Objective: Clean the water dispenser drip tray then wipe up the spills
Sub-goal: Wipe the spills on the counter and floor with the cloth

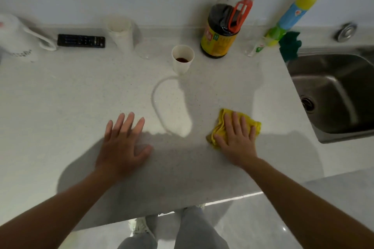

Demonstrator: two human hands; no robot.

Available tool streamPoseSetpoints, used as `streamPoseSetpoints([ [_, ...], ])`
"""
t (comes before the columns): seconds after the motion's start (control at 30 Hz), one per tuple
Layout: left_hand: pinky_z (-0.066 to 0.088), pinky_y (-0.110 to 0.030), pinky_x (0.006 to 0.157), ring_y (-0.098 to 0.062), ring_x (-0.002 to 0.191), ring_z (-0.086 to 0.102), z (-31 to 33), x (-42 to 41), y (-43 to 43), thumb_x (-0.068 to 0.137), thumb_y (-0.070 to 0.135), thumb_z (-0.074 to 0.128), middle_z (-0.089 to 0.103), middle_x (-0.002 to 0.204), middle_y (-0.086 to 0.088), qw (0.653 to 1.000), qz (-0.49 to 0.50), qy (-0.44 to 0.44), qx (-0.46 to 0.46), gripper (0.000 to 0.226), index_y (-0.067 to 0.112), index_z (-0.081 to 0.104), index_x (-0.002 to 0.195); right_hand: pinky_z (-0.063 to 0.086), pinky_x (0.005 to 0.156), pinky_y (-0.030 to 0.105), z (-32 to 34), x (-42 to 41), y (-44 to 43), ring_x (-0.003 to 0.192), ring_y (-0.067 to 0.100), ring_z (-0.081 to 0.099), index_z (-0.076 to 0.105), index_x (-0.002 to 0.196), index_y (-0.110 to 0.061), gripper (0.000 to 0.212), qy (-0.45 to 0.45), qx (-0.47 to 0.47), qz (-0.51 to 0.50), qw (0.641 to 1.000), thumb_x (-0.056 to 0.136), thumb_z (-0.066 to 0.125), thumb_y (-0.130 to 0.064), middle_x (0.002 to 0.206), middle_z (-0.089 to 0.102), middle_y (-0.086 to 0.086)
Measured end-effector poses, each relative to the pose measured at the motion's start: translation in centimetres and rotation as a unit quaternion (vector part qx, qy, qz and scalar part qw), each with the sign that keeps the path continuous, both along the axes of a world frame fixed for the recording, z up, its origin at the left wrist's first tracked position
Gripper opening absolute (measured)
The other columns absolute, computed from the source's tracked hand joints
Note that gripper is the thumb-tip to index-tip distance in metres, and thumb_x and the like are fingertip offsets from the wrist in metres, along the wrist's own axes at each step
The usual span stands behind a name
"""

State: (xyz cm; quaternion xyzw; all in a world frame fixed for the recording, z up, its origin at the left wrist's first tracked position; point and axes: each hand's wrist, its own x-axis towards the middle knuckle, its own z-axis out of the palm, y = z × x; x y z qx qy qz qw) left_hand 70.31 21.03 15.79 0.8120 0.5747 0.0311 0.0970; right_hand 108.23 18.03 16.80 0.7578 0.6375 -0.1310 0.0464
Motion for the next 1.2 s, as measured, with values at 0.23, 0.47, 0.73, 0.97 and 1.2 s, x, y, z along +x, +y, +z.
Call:
streamPoseSetpoints([
  [0.23,0.018,-0.061,0.126,-0.039,0.157,0.024,-0.3,0.1,0.1,0.09,0.074,0.047,0.031,0.168,-0.013,1.0,0.003,0.003,0.021,0.088,0.023,0.035,0.16,-0.007,0.125,0.06,-1.1,-0.7,16.2,0.16,0.028,-0.008,-0.007,0.164,-0.034,0.091,-0.012,-0.003,0.047,0.999,0.087,0.003,-0.08,0.175,-0.007,-0.002],
  [0.47,0.019,-0.06,0.126,-0.04,0.156,0.025,0.5,0.3,0.1,0.089,0.073,0.045,0.033,0.167,-0.016,1.0,0.011,0.007,0.014,0.088,0.023,0.034,0.16,0.013,0.123,0.065,0.6,-8.9,7.9,0.157,0.037,0.021,0.029,0.163,-0.023,0.08,0.027,0.044,0.226,0.973,0.095,0.034,-0.066,0.17,0.025,0.008],
  [0.73,0.017,-0.059,0.126,-0.041,0.155,0.025,0.4,0.0,-0.2,0.089,0.068,0.042,0.034,0.168,-0.016,1.0,0.007,0.004,0.0,0.085,0.022,0.036,0.16,0.007,0.125,0.06,0.5,-6.4,-10.7,0.16,0.027,0.001,0.01,0.165,-0.034,0.081,0.032,0.007,0.119,0.992,0.097,0.036,-0.07,0.174,0.009,-0.003],
  [0.97,0.015,-0.059,0.127,-0.041,0.156,0.023,0.8,0.2,-0.3,0.089,0.068,0.043,0.033,0.168,-0.017,1.0,0.005,-0.002,-0.012,0.085,0.02,0.039,0.159,0.011,0.125,0.064,1.1,-6.9,-13.9,0.159,0.039,0.007,0.008,0.165,-0.02,0.08,-0.009,-0.029,-0.097,0.995,0.1,0.024,-0.063,0.173,0.011,0.011],
  [1.2,0.015,-0.059,0.127,-0.038,0.157,0.022,0.6,0.2,-0.2,0.088,0.067,0.049,0.033,0.166,-0.014,1.0,0.009,-0.019,0.006,0.084,0.022,0.039,0.158,0.005,0.125,0.061,0.3,-13.4,-5.8,0.157,0.04,0.016,0.022,0.164,-0.02,0.081,0.022,0.01,0.037,0.999,0.099,0.029,-0.067,0.171,0.019,0.013],
])
